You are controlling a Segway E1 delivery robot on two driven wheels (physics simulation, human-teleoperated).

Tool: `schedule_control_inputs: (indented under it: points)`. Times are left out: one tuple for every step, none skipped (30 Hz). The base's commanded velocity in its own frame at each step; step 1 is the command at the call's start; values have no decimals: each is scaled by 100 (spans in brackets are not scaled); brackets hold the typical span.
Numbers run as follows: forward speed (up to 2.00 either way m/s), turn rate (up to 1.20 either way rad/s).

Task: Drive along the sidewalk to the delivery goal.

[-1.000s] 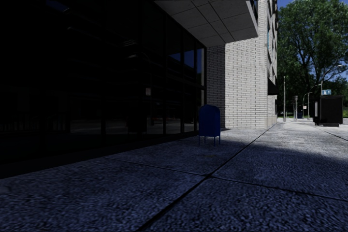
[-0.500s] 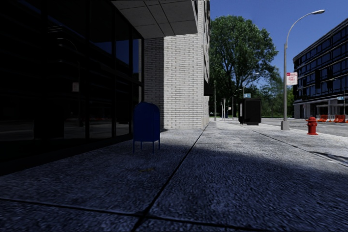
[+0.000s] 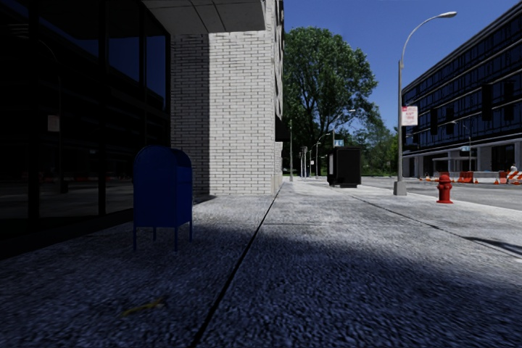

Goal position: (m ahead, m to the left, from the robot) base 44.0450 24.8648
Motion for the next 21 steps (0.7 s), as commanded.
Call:
schedule_control_inputs:
  points:
    - [200, 0]
    - [200, 0]
    - [200, 0]
    - [200, 0]
    - [200, 0]
    - [200, 0]
    - [200, 0]
    - [200, 0]
    - [200, 0]
    - [200, 0]
    - [200, -4]
    - [200, -18]
    - [200, -18]
    - [200, -26]
    - [200, -29]
    - [200, -29]
    - [200, -30]
    - [200, -30]
    - [200, -30]
    - [200, -30]
    - [200, -30]
